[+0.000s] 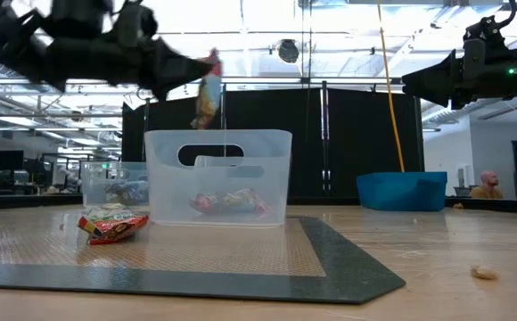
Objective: Pick and place Granola Bars by type
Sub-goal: Put the red granola bar into the bottom transparent bin
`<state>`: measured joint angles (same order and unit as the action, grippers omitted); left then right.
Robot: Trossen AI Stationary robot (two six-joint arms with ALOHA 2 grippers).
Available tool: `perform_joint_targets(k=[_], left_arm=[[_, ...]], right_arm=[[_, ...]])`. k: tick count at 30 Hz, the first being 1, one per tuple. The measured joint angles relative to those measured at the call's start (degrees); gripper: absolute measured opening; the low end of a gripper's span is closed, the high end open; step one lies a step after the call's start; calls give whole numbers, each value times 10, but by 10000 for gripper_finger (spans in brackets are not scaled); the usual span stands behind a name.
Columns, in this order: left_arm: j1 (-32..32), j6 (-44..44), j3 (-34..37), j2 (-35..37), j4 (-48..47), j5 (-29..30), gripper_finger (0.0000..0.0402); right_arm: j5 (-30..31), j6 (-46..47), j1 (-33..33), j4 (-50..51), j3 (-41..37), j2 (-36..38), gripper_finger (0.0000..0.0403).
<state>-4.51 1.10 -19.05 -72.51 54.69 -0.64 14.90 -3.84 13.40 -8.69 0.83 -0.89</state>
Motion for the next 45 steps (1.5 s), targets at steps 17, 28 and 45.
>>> perform_joint_targets(k=[17, 28, 45], left_arm=[[-18, 6, 185, 235, 71, 55, 0], [-59, 36, 185, 423, -209, 73, 0], [-96, 181, 185, 455, -443, 107, 0]], right_arm=[[0, 0, 0, 0, 0, 0, 251], [0, 0, 0, 0, 0, 0, 251], [0, 0, 0, 0, 0, 0, 251]])
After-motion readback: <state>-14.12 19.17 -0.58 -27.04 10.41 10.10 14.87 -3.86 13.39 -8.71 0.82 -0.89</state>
